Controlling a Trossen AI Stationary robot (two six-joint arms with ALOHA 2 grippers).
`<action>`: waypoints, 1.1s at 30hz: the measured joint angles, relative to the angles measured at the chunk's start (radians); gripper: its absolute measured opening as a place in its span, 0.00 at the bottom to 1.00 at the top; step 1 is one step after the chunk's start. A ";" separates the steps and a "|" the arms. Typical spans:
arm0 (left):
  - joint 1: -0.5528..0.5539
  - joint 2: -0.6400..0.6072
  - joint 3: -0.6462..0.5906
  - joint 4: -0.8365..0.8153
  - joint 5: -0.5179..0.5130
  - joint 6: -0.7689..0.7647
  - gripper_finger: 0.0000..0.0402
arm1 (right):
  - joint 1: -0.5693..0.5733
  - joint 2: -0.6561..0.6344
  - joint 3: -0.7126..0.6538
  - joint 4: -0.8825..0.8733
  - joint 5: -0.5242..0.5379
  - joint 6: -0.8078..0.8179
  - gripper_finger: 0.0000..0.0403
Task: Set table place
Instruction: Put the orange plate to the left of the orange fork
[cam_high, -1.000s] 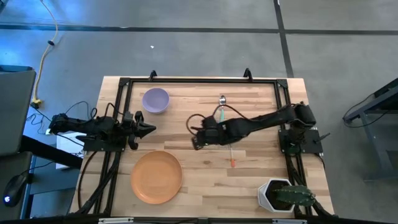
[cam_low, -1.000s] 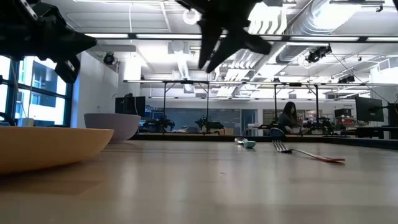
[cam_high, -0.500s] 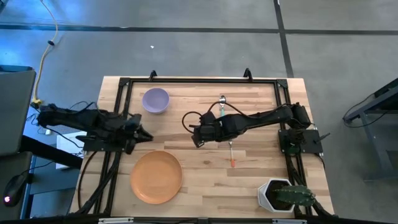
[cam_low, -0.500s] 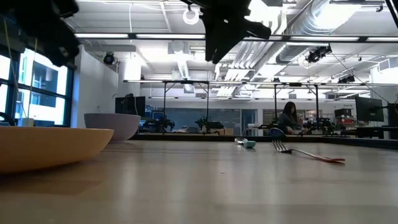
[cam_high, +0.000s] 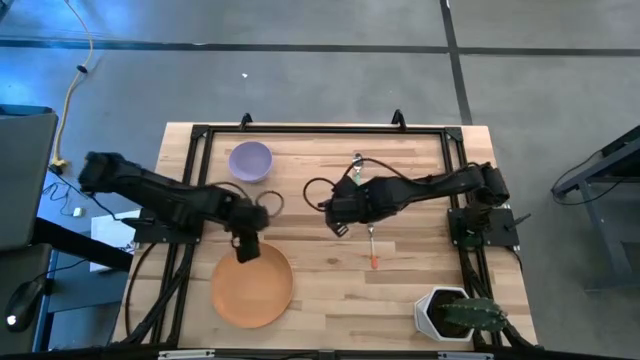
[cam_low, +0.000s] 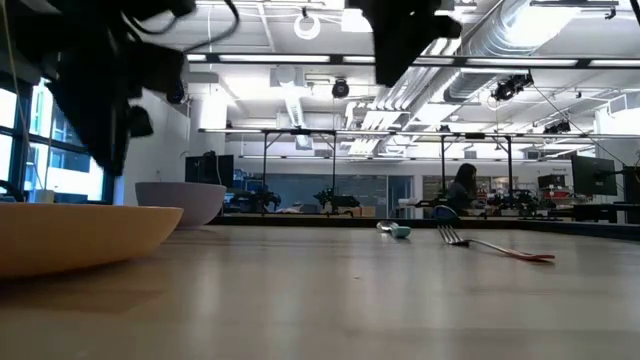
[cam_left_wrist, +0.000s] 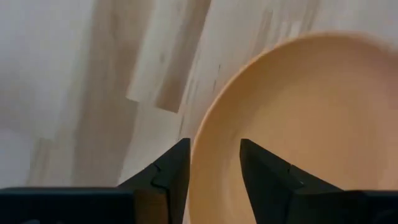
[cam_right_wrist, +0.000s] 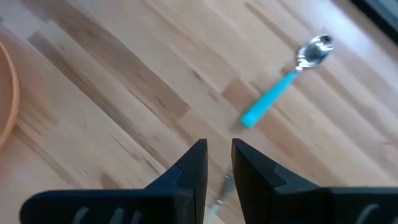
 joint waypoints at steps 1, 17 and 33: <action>-0.006 0.044 0.010 0.001 0.012 0.011 0.32 | 0.000 -0.017 0.000 -0.016 0.003 -0.011 0.16; -0.038 0.225 0.082 -0.017 -0.018 0.008 0.32 | 0.074 -0.217 0.000 -0.097 0.150 -0.020 0.16; -0.036 0.220 0.232 -0.270 -0.216 -0.039 0.32 | 0.074 -0.219 0.000 -0.098 0.158 -0.021 0.16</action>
